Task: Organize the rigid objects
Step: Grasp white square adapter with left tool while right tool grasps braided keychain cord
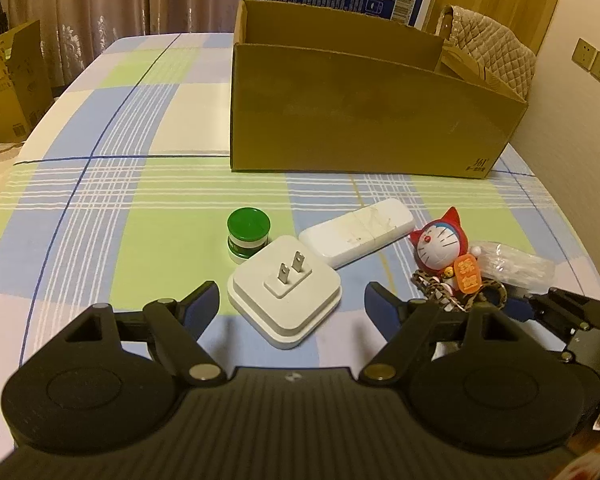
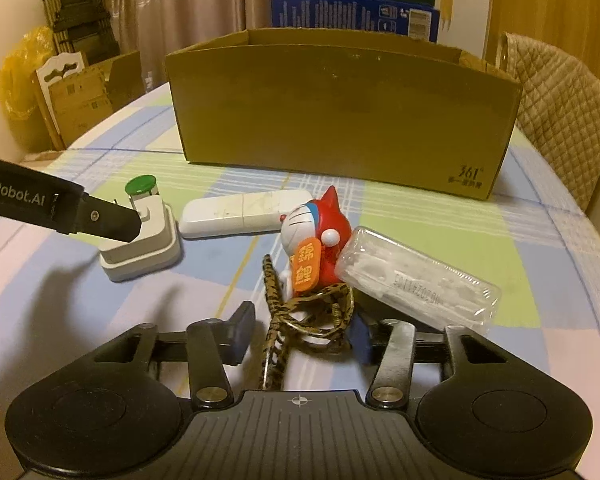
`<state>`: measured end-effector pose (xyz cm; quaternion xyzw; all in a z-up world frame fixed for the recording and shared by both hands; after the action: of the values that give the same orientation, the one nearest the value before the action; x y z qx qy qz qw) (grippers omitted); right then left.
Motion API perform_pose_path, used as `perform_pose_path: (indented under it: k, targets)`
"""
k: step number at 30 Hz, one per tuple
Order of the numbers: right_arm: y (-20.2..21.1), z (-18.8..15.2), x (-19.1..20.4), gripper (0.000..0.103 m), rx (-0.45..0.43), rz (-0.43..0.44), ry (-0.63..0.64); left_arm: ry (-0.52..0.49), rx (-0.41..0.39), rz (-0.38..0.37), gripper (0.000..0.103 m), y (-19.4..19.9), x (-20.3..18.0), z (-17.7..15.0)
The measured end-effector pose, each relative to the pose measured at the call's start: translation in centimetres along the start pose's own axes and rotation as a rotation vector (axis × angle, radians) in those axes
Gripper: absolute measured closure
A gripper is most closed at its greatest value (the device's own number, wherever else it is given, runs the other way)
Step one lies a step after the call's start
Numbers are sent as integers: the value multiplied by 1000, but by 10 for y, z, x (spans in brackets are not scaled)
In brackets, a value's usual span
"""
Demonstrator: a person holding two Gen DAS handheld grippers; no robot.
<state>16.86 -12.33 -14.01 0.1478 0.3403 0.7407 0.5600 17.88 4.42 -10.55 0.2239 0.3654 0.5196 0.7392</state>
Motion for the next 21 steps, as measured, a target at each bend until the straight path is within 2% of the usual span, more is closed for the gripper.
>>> perform_pose_path:
  k: [5,12,21]
  targets:
    - [1,0,-2,65,9,-3,5,-16,-2,4,26,-5,1,-2]
    - [12,1,-5,65,55,28,-54,-57,15,15,23,-13,4,-2]
    - [29,4,-6,65,50,36,-69,-194,80,-14,23,-37,7,2]
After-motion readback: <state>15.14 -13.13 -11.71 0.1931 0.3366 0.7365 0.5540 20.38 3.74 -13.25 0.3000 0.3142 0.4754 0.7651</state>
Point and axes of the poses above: each gripper's, at about its wrist camera, not at the fingertips, and y roughly against the way its jaws point, x to its left, z to its top, the point moved 6 cm from there along -y, roughly the way its jaws point, and after that the axes turned 14 degrees about -z, right-handed, at the moved point
